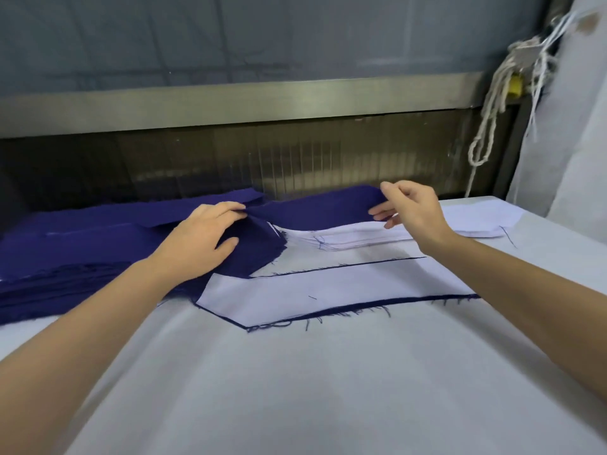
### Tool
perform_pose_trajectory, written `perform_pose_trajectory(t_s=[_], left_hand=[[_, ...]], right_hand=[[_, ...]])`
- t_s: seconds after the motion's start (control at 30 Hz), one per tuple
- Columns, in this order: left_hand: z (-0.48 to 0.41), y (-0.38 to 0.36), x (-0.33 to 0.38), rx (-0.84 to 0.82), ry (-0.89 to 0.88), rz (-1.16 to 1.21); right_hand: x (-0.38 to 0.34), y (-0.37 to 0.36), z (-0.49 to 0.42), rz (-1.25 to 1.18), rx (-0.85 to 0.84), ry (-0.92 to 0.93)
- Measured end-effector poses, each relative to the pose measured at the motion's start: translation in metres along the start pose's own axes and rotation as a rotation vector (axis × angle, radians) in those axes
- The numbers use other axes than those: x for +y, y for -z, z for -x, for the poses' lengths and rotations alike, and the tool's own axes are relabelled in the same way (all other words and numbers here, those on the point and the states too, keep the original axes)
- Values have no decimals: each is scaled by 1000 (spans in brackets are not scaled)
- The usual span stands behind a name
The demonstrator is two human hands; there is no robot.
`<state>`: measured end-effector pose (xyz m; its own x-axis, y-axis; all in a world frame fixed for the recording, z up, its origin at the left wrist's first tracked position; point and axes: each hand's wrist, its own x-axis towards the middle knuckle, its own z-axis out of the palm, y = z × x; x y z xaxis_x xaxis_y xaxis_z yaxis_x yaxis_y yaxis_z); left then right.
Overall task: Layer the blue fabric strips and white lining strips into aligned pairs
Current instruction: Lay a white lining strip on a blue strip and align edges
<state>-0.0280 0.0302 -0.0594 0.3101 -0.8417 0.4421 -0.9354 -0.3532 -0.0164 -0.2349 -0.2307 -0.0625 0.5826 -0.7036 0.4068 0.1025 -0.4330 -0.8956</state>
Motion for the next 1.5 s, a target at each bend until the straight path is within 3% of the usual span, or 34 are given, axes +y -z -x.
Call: perform_pose_trajectory(t_s=[0.23, 0.53, 0.8, 1.07, 1.17, 1.33, 1.5], left_hand=[[25, 1, 19, -92, -91, -111], [44, 3, 7, -41, -59, -152], [57, -2, 1, 25, 68, -125], [61, 1, 7, 173, -211, -238], [64, 3, 8, 203, -250, -230], [69, 4, 20, 194, -164, -54], [67, 7, 25, 162, -296, -137]], right_hand=[[1, 33, 24, -2, 2, -152], [9, 76, 48, -24, -22, -315], [15, 79, 46, 147, 46, -256], [22, 80, 43, 185, 62, -253], [25, 82, 42, 253, 64, -220], [29, 88, 38, 414, 42, -185], [33, 93, 37, 502, -14, -204]])
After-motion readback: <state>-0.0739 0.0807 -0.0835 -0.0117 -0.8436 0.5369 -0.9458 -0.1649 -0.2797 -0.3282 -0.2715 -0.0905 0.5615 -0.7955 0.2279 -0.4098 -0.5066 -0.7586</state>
